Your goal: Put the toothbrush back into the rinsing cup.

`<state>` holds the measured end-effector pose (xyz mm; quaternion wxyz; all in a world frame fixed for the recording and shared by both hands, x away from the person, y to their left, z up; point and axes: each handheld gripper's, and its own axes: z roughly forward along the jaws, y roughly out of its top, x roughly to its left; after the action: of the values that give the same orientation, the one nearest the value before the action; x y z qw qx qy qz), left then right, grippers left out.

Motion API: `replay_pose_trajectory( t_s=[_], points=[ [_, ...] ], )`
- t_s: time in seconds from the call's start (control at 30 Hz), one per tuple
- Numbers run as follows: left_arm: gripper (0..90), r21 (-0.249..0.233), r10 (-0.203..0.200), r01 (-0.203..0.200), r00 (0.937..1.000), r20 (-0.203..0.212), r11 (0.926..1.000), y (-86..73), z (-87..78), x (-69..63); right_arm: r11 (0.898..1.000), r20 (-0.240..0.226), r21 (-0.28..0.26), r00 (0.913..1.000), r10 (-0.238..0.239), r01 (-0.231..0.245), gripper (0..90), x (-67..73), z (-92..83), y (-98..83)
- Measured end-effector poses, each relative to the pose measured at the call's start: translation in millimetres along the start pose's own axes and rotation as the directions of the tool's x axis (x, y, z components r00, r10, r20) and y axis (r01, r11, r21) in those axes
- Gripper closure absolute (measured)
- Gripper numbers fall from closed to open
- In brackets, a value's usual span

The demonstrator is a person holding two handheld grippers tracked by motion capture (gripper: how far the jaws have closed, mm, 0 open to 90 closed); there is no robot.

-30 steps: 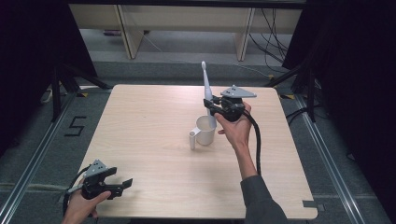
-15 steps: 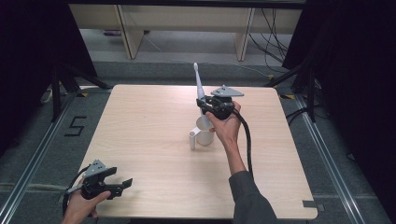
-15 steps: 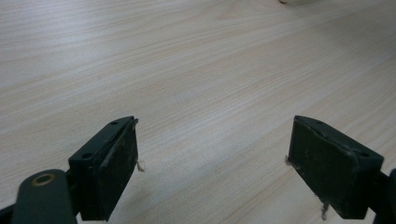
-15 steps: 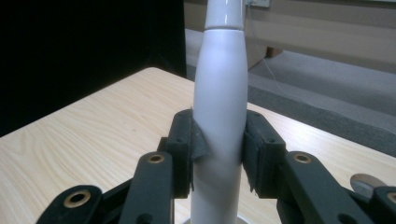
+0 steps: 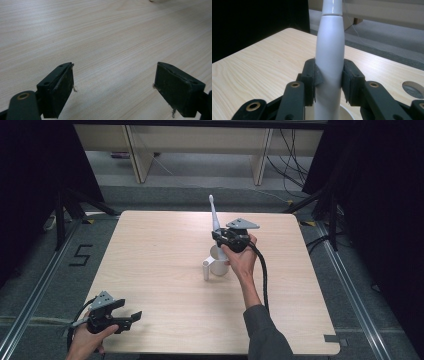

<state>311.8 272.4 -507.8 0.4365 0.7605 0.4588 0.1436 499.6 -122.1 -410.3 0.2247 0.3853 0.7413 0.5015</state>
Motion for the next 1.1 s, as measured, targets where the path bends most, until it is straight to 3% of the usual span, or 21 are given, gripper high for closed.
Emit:
replay_pose_trajectory(
  t_s=[0.3,0.37,0.4,0.5,0.53,0.63,0.67,0.87,0.9,0.93,1.0,1.03,1.07,1.1],
  points=[
    [15.3,0.01,0.003,-0.003,1.0,0.004,0.9999,0.5,-0.7,0.5,1.0,-0.005,0.008,1.0,0.003,-0.003,67.0,0.1,2.5,-6.4],
    [15.3,0.011,0.003,-0.003,1.0,0.004,0.9999,0.6,-0.7,0.5,1.0,-0.003,0.003,0.9999,-0.014,0.014,67.0,-0.8,3.4,-8.4],
    [15.3,0.005,0.002,-0.002,1.0,0.002,1.0,0.3,-0.3,0.3,1.0,-0.007,0.011,1.0,0.004,-0.004,67.0,0.0,3.0,-9.3],
    [15.3,0.007,0.003,-0.003,1.0,0.002,1.0,0.4,-0.5,0.3,1.0,-0.01,0.017,0.9999,-0.007,0.007,67.0,-1.3,4.1,-13.2],
    [15.3,0.01,0.003,-0.004,1.0,0.002,0.9999,0.5,-0.6,0.4,1.0,-0.002,0.027,0.9999,0.014,-0.014,67.0,0.1,3.4,-14.8],
    [15.3,0.012,0.004,-0.004,1.0,0.002,0.9999,0.6,-0.8,0.5,1.0,-0.006,0.025,1.0,-0.007,0.007,67.0,-2.3,5.1,-19.4],
    [15.3,-0.002,0.001,-0.001,1.0,-0.001,1.0,-0.1,0.0,0.1,0.999,-0.004,0.044,0.9999,0.01,-0.01,67.0,-2.0,4.4,-21.9],
    [15.3,0.012,0.004,-0.004,1.0,0.002,0.9999,0.5,-0.7,0.4,0.998,-0.007,0.059,1.0,0.005,-0.004,66.9,-2.7,5.2,-27.1],
    [15.3,0.005,0.002,-0.002,1.0,0.001,1.0,0.2,-0.4,0.3,0.998,-0.004,0.064,0.9997,0.024,-0.024,66.9,-1.6,4.9,-27.9],
    [15.3,0.0,0.001,-0.001,1.0,-0.002,1.0,0.0,-0.1,0.0,0.999,-0.005,0.052,1.0,0.005,-0.005,66.9,-2.2,6.9,-29.5],
    [15.3,-0.002,0.0,0.0,1.0,-0.001,1.0,-0.1,0.1,0.0,0.998,-0.006,0.063,0.9998,0.017,-0.017,66.9,-1.2,6.3,-29.7],
    [15.3,0.003,0.001,-0.001,1.0,0.0,1.0,0.1,-0.2,0.2,0.998,0.005,0.055,0.9998,-0.018,0.018,66.9,-3.0,6.8,-30.2],
    [15.3,0.013,0.003,-0.003,1.0,0.003,0.9999,0.5,-0.7,0.4,0.998,-0.011,0.064,0.9999,0.004,-0.003,66.9,-1.5,7.2,-31.0],
    [15.3,0.011,0.003,-0.003,1.0,0.003,0.9999,0.4,-0.5,0.3,0.998,0.0,0.061,0.9999,-0.017,0.016,66.8,-2.2,7.6,-31.5]
  ],
)
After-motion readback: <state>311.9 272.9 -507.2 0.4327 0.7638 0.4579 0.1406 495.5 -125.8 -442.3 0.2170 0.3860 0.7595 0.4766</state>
